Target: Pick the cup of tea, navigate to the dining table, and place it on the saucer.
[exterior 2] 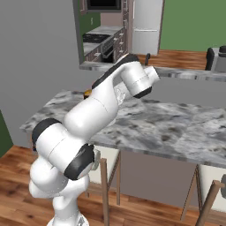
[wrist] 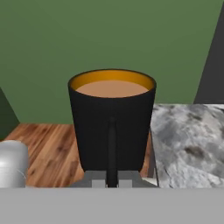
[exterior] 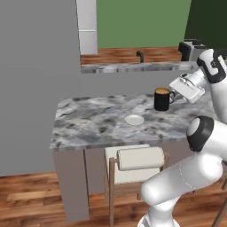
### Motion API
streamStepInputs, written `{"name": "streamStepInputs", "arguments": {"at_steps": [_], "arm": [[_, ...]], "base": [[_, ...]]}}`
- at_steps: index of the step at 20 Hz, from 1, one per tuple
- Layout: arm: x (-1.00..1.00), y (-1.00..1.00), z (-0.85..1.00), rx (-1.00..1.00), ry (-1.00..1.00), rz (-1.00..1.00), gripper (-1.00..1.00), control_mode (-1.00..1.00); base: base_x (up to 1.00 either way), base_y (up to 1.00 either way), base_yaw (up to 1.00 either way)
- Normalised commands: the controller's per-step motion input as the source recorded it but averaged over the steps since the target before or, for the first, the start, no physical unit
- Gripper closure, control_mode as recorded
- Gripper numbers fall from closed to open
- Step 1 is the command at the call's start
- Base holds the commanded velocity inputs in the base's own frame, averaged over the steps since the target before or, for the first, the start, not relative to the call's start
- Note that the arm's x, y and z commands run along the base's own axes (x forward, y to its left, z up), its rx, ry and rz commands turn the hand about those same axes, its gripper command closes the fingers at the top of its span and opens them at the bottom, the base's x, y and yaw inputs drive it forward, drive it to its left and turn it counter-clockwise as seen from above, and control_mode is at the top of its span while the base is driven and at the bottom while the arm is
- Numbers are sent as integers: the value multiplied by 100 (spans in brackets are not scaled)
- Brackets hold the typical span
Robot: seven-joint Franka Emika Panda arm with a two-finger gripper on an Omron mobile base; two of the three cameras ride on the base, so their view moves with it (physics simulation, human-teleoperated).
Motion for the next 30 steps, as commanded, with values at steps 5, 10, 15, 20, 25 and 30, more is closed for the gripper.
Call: {"name": "streamStepInputs", "arguments": {"at_steps": [5, 10, 15, 20, 25, 30], "arm": [[27, 19, -43, 0, 0, -3, 100, -100], [23, 25, -40, 0, 0, -1, 100, -100], [35, 0, -17, 0, 0, 0, 100, -100], [40, 0, -6, 2, 4, 0, 100, -100], [15, 0, -17, 1, 4, 0, 100, -100], [0, 0, -46, 0, 2, 0, 100, -100]], "base": [[0, 0, 0], [0, 0, 0], [0, 0, 0], [0, 0, 0], [0, 0, 0], [0, 0, 0]]}}
